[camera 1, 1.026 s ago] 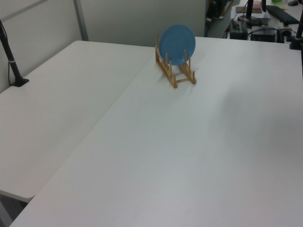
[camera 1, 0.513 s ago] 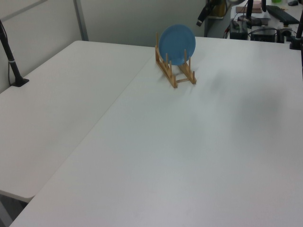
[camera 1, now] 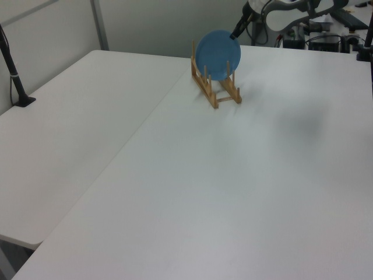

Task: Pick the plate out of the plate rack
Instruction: 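Lower the gripper onto the plate rim and close on it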

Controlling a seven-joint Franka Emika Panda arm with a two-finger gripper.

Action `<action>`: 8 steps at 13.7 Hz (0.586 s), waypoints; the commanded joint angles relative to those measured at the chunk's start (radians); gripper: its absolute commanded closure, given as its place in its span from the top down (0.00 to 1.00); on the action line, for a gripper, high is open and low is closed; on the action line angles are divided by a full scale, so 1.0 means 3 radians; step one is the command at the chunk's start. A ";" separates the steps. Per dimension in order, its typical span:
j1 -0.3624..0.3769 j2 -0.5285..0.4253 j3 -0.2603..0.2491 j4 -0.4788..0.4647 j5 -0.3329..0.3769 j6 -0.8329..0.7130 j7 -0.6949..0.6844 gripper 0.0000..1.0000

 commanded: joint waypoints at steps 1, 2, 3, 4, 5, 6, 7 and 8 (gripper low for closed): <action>0.0000 0.0070 -0.0007 0.0048 -0.0076 0.0164 -0.0030 0.33; 0.0000 0.0095 -0.0007 0.0048 -0.0076 0.0200 -0.0030 0.29; 0.0000 0.0111 -0.0007 0.0048 -0.0076 0.0216 -0.0030 0.27; 0.0000 0.0116 -0.0007 0.0048 -0.0076 0.0236 -0.0030 0.24; 0.0000 0.0116 -0.0007 0.0048 -0.0096 0.0237 -0.0030 0.23; -0.0010 0.0121 -0.0012 0.0048 -0.0152 0.0242 -0.0030 0.16; -0.0010 0.0121 -0.0018 0.0048 -0.0163 0.0242 -0.0030 0.12; -0.0010 0.0116 -0.0038 0.0048 -0.0168 0.0242 -0.0030 0.09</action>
